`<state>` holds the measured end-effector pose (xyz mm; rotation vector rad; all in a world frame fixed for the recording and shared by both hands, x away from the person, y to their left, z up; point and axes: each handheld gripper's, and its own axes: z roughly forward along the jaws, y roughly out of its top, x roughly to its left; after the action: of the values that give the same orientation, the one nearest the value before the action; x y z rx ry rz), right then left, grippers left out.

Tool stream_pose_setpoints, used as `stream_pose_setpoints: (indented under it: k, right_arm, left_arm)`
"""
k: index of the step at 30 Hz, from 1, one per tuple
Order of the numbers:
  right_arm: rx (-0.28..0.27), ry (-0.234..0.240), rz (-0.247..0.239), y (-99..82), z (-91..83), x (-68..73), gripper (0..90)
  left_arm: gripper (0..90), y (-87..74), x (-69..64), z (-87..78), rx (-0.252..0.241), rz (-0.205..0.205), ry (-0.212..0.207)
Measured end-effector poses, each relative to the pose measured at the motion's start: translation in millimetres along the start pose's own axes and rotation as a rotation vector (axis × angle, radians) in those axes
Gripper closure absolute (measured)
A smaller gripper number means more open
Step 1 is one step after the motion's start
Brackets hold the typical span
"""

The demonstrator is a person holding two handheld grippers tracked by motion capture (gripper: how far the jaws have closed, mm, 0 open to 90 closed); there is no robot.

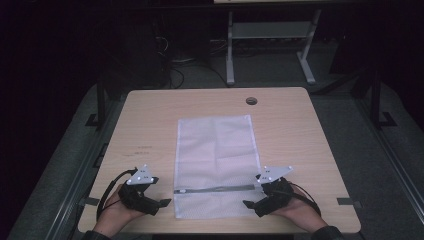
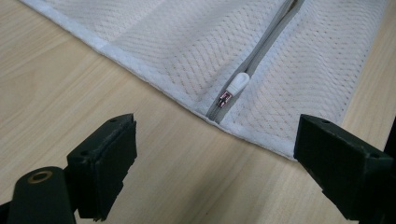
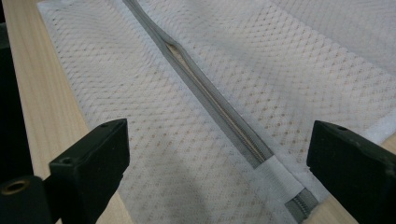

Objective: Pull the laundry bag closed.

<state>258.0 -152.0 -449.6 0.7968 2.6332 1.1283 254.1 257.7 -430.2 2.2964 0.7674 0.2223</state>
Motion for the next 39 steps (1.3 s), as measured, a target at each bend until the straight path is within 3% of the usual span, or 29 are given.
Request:
stream_pose_setpoints:
  k: [13,20,29,35,39]
  right_arm:
    - [-0.004,0.0,0.005,-0.8,-0.5,-0.5,5.4]
    - [-0.014,0.022,0.004,1.9,0.1,0.4,5.8]
    - [-0.009,0.038,-0.025,9.3,4.3,8.1,6.1]
    - [-0.006,0.068,-0.041,18.9,11.2,15.4,10.7]
    - [-0.004,0.117,-0.041,27.5,19.6,19.7,14.2]
  left_arm:
    - [12.5,1.6,0.1,0.8,-0.002,-0.006,-0.002]
    - [12.5,0.5,0.1,-0.2,0.002,-0.013,0.007]
    - [12.9,-2.9,2.4,-0.4,0.007,-0.009,0.007]
    - [12.9,-3.2,2.7,-1.3,0.003,-0.006,0.002]
    - [13.0,-3.5,3.3,-1.5,0.006,-0.011,0.006]
